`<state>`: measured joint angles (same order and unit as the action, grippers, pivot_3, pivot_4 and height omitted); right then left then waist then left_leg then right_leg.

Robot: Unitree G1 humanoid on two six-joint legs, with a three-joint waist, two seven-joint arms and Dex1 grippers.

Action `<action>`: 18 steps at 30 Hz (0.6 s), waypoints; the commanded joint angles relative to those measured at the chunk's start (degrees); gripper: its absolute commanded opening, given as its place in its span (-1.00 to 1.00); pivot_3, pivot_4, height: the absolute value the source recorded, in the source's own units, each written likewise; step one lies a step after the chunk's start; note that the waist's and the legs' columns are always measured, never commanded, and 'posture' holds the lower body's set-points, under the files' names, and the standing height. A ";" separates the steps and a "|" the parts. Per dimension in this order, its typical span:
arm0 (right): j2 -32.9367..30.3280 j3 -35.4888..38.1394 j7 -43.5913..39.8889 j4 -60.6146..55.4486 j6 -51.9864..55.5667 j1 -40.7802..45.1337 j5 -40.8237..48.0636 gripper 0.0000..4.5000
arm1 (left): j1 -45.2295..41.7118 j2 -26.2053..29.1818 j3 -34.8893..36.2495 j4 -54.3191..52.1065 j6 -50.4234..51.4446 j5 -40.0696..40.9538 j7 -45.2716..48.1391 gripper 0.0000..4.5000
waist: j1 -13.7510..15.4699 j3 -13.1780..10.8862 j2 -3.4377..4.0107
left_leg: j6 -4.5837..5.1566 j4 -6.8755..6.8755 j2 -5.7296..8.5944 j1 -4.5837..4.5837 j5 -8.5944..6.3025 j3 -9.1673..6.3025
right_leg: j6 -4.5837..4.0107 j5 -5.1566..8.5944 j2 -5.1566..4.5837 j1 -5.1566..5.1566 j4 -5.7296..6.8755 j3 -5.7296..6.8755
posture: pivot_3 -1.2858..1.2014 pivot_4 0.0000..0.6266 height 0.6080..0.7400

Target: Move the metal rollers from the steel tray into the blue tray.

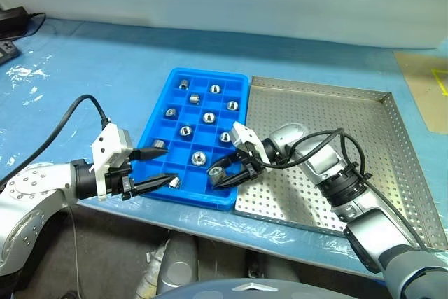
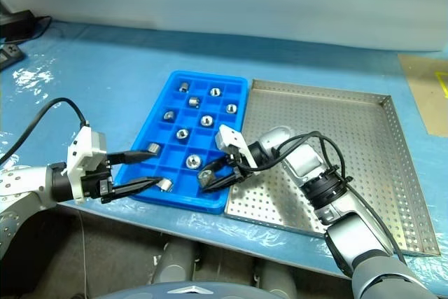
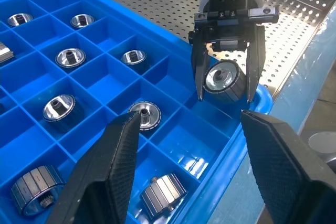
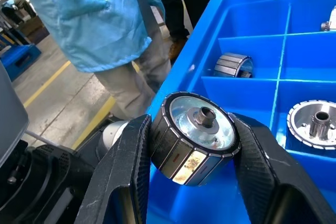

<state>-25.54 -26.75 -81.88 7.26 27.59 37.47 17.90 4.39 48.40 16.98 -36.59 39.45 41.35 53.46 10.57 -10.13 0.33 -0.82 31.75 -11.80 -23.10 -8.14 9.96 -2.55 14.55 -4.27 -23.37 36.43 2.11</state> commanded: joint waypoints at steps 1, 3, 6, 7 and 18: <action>-0.72 0.09 -1.33 -0.85 -0.56 0.06 -0.30 0.26 | -1.45 0.79 -0.14 -0.99 -0.58 0.65 -0.22 0.42 | 0.00 0.00 0.00 | -0.01 0.00 0.00 0.00 0.01 0.00 | 0.00 0.00 0.00 0.00 0.00 0.00 | 0.30 -0.52 1.00; -0.68 0.55 -0.13 -0.85 0.98 0.12 -0.47 0.52 | -2.67 0.80 -1.19 -0.07 -0.96 0.30 0.13 0.42 | -0.03 0.02 -0.01 | -0.03 0.00 -0.01 0.02 0.02 0.00 | 0.00 0.00 0.01 0.00 0.01 0.00 | 0.29 -0.52 1.00; -0.69 2.18 1.09 -0.97 1.59 0.27 0.09 0.52 | -4.64 0.63 -2.95 1.25 -1.44 -0.39 0.43 0.42 | -0.13 0.02 -0.01 | -0.04 0.01 0.01 0.06 0.03 0.00 | 0.00 0.00 0.01 0.02 0.07 -0.03 | 0.27 -0.52 1.00; -0.82 2.84 1.36 -1.17 2.18 0.33 0.60 0.52 | -5.34 0.52 -3.48 1.68 -1.57 -0.50 0.47 0.42 | -0.18 0.02 -0.01 | -0.05 0.01 0.01 0.07 0.03 0.00 | 0.00 0.00 0.01 0.03 0.09 -0.04 | 0.26 -0.52 1.00; -7.05 20.95 9.31 -8.65 14.20 -0.49 10.94 0.52 | -20.42 -4.50 -13.18 14.80 -7.38 -5.29 2.93 0.42 | -0.75 0.03 -0.02 | -0.29 0.24 0.01 0.08 0.18 0.05 | 0.01 -0.02 0.03 0.04 0.27 -0.11 | 0.11 -0.52 1.00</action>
<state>-31.90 -9.81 -74.10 1.84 40.13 36.87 25.75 -13.70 44.52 4.68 -23.52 34.35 37.19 55.63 9.82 -10.10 0.31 -1.15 32.00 -11.80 -23.01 -7.93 10.05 -2.54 14.54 -4.21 -23.34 36.71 2.00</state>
